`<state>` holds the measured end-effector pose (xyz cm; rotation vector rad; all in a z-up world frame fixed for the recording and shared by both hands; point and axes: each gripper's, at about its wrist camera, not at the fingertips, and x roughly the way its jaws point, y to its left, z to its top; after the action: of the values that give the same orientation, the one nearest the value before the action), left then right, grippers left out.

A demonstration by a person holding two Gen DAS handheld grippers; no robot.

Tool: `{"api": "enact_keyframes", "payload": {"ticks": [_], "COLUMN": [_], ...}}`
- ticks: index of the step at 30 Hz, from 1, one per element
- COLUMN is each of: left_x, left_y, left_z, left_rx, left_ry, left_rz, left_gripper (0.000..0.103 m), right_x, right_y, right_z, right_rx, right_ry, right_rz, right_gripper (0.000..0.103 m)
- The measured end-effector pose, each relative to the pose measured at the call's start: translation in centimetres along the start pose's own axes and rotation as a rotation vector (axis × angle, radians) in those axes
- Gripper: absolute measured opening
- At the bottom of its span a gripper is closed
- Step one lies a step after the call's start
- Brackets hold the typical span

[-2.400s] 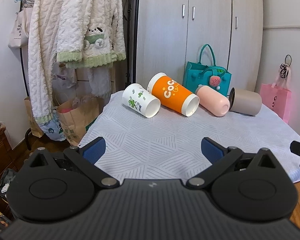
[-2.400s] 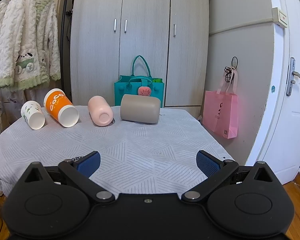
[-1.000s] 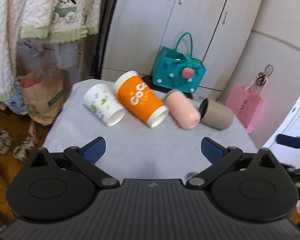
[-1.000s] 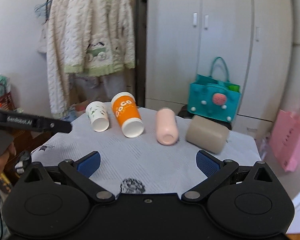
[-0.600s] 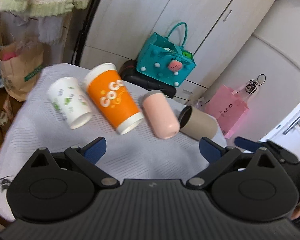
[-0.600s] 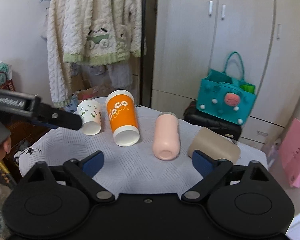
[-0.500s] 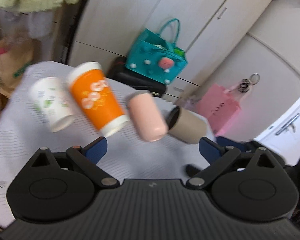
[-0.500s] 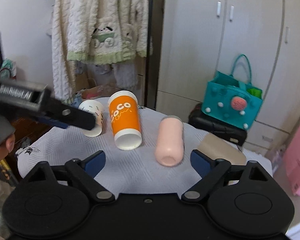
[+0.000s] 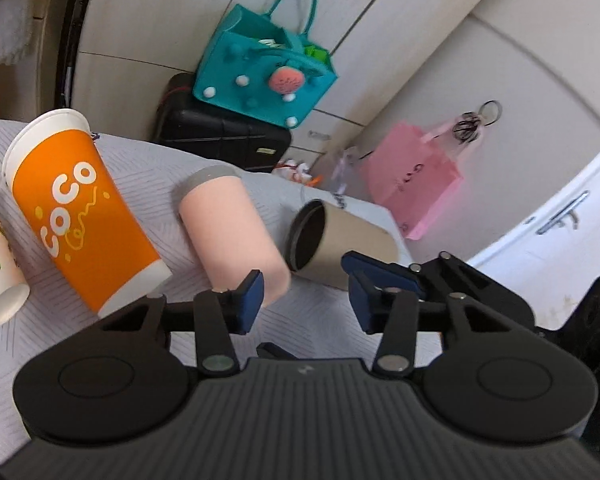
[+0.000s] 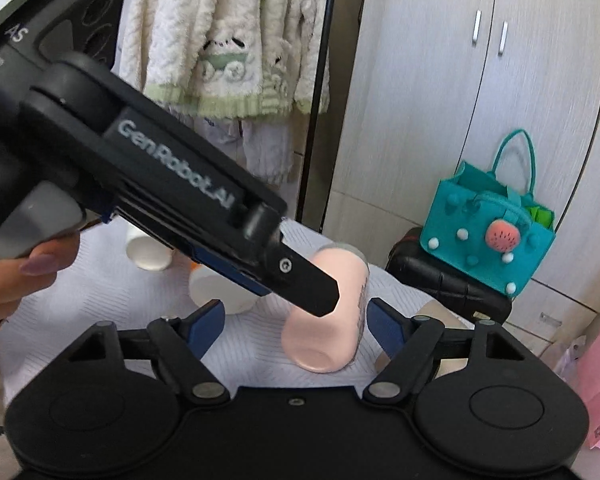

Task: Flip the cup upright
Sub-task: 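Move the right tool toward the pink tumbler while the left tool approaches it too, then close the right gripper around the lying pink tumbler's body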

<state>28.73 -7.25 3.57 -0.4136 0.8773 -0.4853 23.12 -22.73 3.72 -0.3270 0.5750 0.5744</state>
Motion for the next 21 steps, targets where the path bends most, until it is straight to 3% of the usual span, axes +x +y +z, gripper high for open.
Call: {"api": "enact_keyframes", "payload": {"ticks": [1,11,16,21], "left_x": [0.4,3.4,3.0,4.0], "left_y": [-0.1,0.4,-1.1,-0.7], "left_z": [0.1,0.7,0.0,0.5], "left_rx": [0.007,-0.030,0.049,0.032], "left_ry": [0.000,0.008,-0.047,-0.020], "left_rz": [0.021,0.138,0.215,0.223], "left_gripper": [0.038,0.037,0.038,0.038], "right_x": [0.4,4.1,5.0,6.2], "right_y": [-0.1,-1.6,-1.8,-2.1], "right_z": [-0.1,-0.8,-1.1,-1.3], "right_rx": [-0.001,0.041,0.066,0.101], "right_ry": [0.005,0.059,0.066,0.090], "right_rz": [0.004,0.007,0.025,0.020], "right_gripper": [0.081,0.081,0.081,0.068]}}
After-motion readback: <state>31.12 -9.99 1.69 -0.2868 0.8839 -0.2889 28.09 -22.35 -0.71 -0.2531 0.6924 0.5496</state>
